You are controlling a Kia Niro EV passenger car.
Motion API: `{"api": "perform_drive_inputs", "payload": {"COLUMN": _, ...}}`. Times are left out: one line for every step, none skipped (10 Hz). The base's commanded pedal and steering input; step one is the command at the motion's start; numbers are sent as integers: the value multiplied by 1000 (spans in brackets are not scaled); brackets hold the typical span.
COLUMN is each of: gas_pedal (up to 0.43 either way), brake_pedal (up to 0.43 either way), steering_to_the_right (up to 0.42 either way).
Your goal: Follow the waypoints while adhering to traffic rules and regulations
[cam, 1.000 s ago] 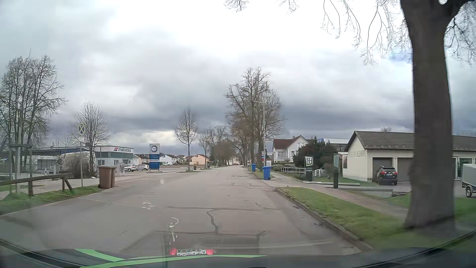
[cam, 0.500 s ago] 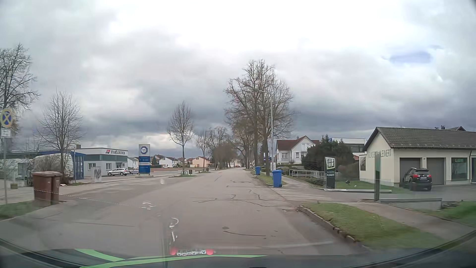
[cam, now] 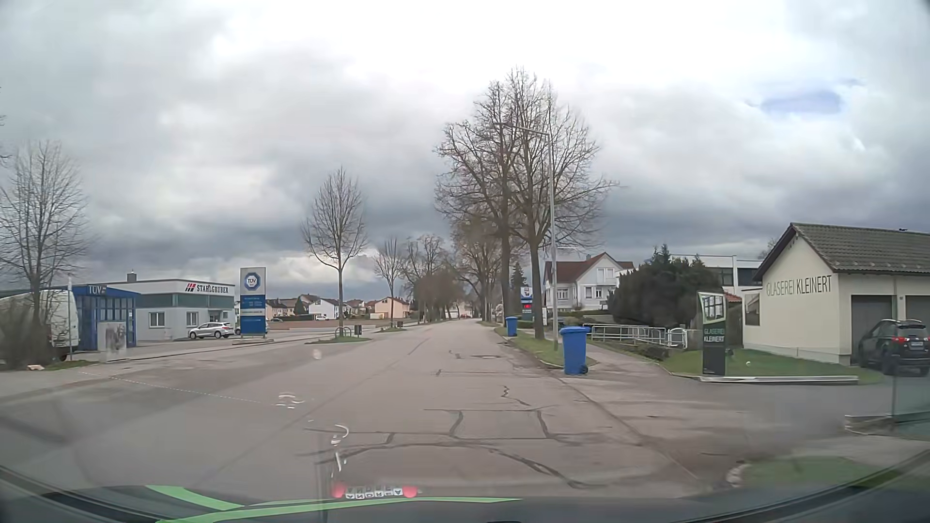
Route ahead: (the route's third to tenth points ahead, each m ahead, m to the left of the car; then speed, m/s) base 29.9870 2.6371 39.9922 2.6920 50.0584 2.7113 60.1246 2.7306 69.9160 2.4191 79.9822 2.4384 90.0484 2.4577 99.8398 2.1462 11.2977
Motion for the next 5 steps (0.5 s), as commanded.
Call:
{"api": "perform_drive_inputs", "payload": {"gas_pedal": 157, "brake_pedal": 0, "steering_to_the_right": 0}}
{"api": "perform_drive_inputs", "payload": {"gas_pedal": 157, "brake_pedal": 0, "steering_to_the_right": -1}}
{"api": "perform_drive_inputs", "payload": {"gas_pedal": 157, "brake_pedal": 0, "steering_to_the_right": 0}}
{"api": "perform_drive_inputs", "payload": {"gas_pedal": 169, "brake_pedal": 0, "steering_to_the_right": -1}}
{"api": "perform_drive_inputs", "payload": {"gas_pedal": 169, "brake_pedal": 0, "steering_to_the_right": 0}}
